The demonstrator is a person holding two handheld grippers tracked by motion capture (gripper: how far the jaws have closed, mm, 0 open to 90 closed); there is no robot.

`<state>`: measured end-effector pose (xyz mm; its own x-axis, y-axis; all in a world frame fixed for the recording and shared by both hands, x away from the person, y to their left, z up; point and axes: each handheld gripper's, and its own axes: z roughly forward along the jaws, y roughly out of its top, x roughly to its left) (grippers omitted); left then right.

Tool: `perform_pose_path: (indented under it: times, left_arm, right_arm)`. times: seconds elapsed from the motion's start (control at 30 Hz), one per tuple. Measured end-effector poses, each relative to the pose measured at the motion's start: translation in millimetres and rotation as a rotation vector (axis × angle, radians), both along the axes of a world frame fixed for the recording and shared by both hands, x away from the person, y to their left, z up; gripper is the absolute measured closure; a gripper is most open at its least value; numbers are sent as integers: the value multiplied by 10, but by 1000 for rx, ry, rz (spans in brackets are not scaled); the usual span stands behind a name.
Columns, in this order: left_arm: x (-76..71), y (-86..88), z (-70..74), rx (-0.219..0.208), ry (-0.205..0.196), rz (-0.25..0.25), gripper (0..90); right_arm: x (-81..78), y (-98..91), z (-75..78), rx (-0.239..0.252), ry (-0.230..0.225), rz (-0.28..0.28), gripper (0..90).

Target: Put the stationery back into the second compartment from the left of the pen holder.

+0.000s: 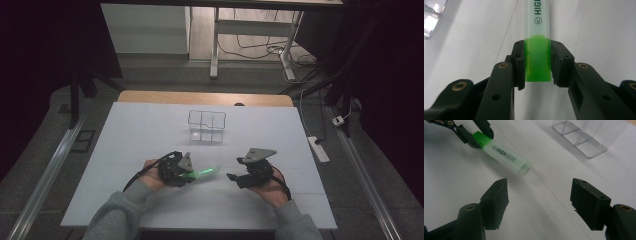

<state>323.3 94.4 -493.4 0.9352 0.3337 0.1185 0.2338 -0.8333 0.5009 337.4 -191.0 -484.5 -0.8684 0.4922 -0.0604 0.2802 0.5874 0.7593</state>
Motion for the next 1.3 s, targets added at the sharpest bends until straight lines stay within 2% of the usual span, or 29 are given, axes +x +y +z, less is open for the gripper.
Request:
perform_pose_path:
  times: [0.1,0.2,0.33,0.57,0.83,0.93,1.0,1.07,1.1,1.17,1.3]
  left_arm:
    - [-12,-38,11,-1,-3,-13,667]
    - [-33,-87,12,4,-3,-34,667]
    - [-63,-155,4,9,-6,-56,667]
    - [-109,-247,-2,15,-11,-90,667]
    - [-131,-276,17,20,-7,-110,667]
    - [-146,-277,44,13,-6,-128,666]
    - [-157,-280,58,14,-9,-145,666]
    - [-161,-276,74,22,-12,-161,666]
    - [-170,-273,78,-1,1,-160,666]
    - [-166,-263,90,-20,12,-172,666]
    - [-165,-266,82,-23,19,-181,666]
  right_arm:
    - [-3,87,-6,0,26,26,291]
    - [-17,171,-14,-13,33,49,287]
    - [-26,279,-19,-62,29,83,280]
    - [-52,417,-18,-116,38,155,294]
    - [-91,549,-66,-228,58,243,403]
    - [-105,581,-88,-279,44,273,457]
    - [-116,590,-89,-310,22,290,535]
    - [-125,592,-97,-306,22,308,564]
    - [-129,594,-98,-317,22,319,573]
    - [-143,606,-115,-352,15,352,587]
    - [-165,662,-172,-406,-14,398,591]
